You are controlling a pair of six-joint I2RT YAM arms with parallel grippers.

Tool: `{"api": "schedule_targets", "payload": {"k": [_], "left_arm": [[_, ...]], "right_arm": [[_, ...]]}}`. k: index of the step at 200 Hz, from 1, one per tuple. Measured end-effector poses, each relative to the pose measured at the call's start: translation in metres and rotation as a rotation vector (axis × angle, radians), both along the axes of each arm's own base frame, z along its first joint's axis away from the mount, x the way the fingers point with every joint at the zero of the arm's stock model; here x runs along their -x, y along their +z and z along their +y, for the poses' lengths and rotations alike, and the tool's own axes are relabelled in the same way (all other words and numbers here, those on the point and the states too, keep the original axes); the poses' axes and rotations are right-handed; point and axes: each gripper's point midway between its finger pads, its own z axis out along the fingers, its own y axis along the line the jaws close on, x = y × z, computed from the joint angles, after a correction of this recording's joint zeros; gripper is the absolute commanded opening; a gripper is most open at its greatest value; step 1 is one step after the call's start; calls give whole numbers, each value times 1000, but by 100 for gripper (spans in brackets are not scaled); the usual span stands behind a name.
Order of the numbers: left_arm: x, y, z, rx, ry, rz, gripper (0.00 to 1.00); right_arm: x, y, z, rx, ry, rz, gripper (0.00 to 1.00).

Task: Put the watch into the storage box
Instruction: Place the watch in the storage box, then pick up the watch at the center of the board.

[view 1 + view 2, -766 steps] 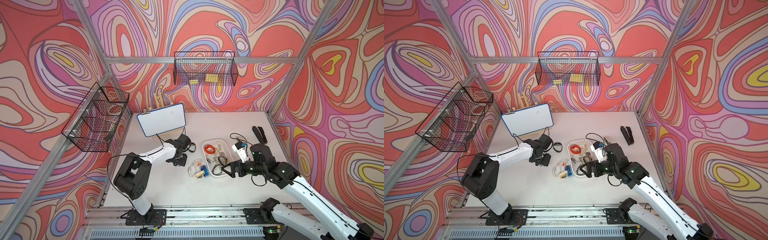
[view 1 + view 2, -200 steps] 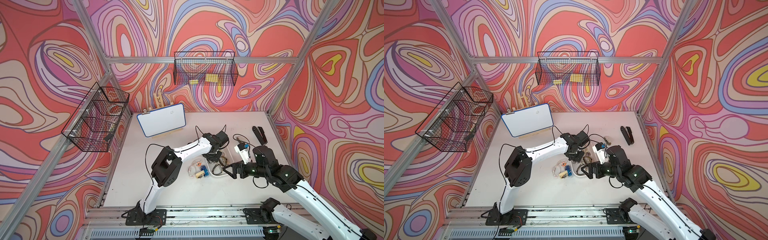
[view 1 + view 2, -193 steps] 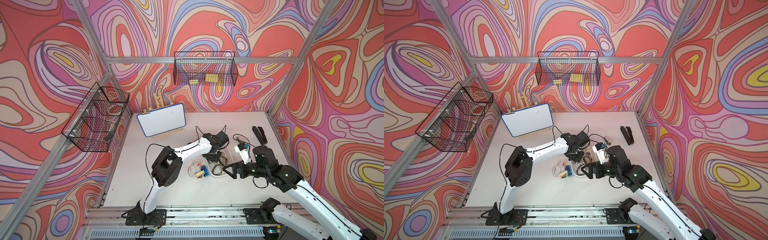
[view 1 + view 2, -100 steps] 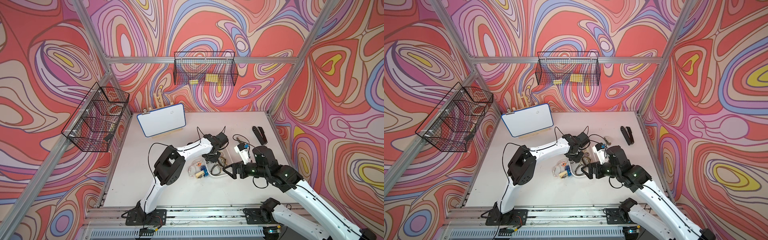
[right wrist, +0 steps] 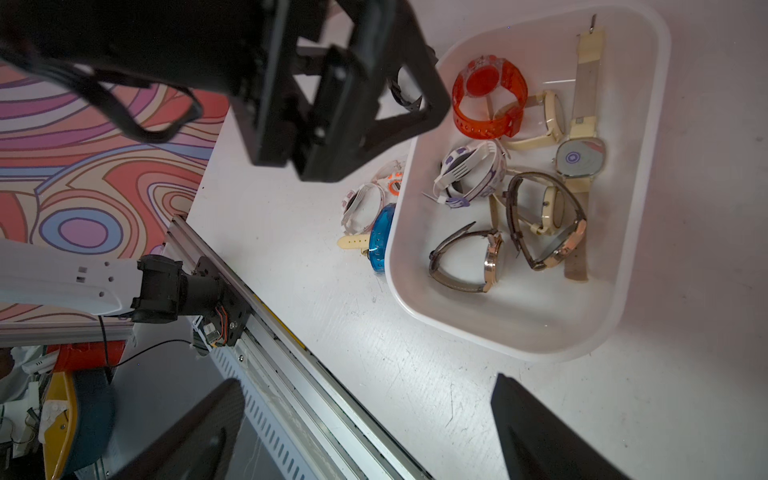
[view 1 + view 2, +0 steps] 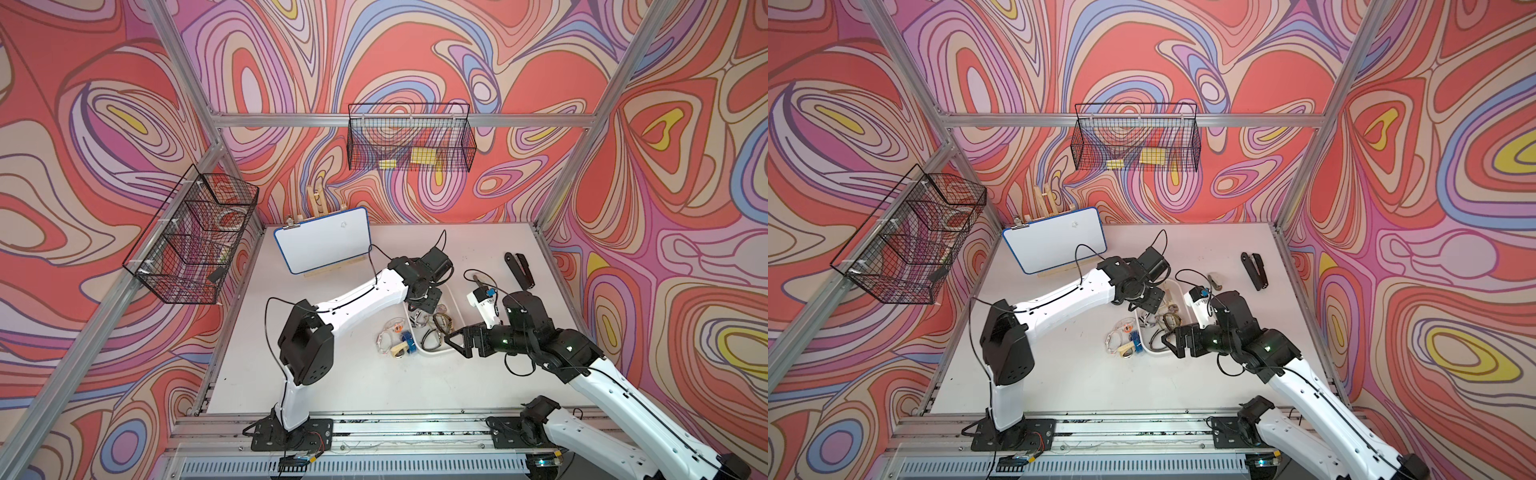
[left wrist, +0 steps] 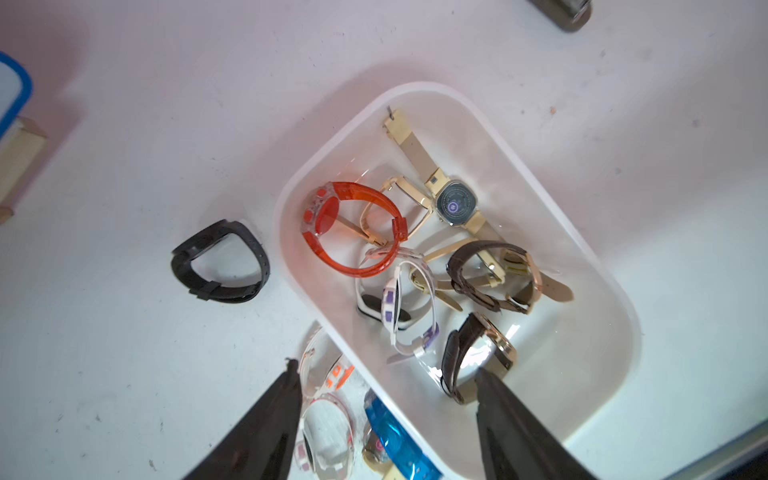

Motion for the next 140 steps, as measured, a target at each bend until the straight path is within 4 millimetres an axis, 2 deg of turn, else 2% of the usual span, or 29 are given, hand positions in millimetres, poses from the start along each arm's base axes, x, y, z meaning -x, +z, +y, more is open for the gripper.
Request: {"api": "schedule_targets", "payload": {"k": [37, 51, 64, 80, 98, 121, 132, 140], "left_arm": [[44, 69, 51, 188, 24, -127, 89], [63, 88, 74, 245, 42, -166, 91], [78, 97, 95, 285, 65, -192, 91], [93, 94, 118, 302, 99, -199, 92], [110, 77, 139, 290, 129, -175, 92], [123, 56, 156, 272, 153, -144, 92], [129, 47, 162, 269, 159, -133, 92], [133, 43, 166, 272, 163, -129, 92]], "right_arm": [[-15, -10, 15, 6, 10, 57, 98], [-27, -13, 22, 35, 13, 86, 98], [-44, -14, 34, 64, 23, 103, 98], [-68, -14, 54, 107, 48, 105, 98], [-99, -13, 81, 157, 86, 89, 96], [-142, -18, 113, 224, 127, 54, 83], [-162, -27, 127, 264, 150, 45, 74], [-175, -36, 134, 290, 157, 50, 72]]}}
